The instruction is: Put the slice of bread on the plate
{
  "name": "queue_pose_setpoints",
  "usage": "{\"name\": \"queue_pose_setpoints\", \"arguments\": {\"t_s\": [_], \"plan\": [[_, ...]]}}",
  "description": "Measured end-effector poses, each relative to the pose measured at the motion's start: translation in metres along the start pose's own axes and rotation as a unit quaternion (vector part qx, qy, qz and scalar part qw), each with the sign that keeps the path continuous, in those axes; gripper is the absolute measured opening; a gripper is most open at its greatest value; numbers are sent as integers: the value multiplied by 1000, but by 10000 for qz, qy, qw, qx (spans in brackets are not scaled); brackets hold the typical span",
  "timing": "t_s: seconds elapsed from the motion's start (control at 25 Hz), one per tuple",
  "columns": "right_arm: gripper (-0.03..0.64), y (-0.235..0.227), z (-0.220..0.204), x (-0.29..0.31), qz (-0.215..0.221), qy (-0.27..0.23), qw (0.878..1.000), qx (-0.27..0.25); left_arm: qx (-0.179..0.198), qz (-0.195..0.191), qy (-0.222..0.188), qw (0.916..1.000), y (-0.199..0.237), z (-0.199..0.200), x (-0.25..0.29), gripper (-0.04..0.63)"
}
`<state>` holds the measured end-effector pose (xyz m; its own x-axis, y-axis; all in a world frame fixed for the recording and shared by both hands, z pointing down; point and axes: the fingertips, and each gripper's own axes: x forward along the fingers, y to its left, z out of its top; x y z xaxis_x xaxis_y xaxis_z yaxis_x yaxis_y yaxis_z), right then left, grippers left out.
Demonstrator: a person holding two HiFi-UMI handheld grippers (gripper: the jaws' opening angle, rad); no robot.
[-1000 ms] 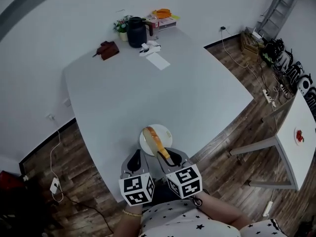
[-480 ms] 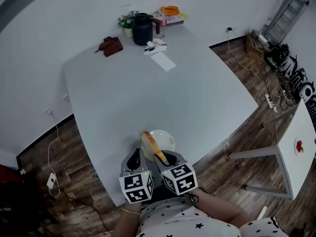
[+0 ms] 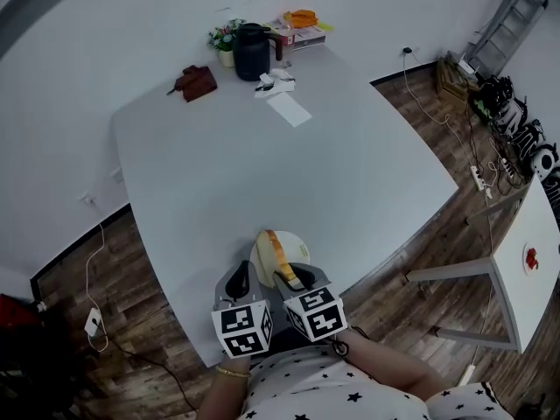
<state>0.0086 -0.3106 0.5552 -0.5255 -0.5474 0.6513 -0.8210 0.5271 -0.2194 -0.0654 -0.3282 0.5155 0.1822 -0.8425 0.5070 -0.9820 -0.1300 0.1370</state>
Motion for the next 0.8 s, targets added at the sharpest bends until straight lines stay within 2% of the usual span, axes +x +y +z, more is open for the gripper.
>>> {"name": "queue_pose_setpoints", "arguments": {"t_s": [0.16, 0.28, 0.52, 0.8], "plan": [[198, -9, 1, -2, -224, 3, 9996, -164, 54, -80, -4, 10000, -6, 3, 1, 8], [231, -18, 5, -6, -437, -155, 9987, -201, 74, -130, -26, 9999, -8, 5, 1, 8], [236, -34, 11, -16, -717, -373, 9967, -116, 99, -202, -25, 9997, -13, 5, 1, 8], [235, -32, 18, -21, -755, -547, 9956, -117, 121, -244, -38, 9996, -14, 6, -3, 8]]}}
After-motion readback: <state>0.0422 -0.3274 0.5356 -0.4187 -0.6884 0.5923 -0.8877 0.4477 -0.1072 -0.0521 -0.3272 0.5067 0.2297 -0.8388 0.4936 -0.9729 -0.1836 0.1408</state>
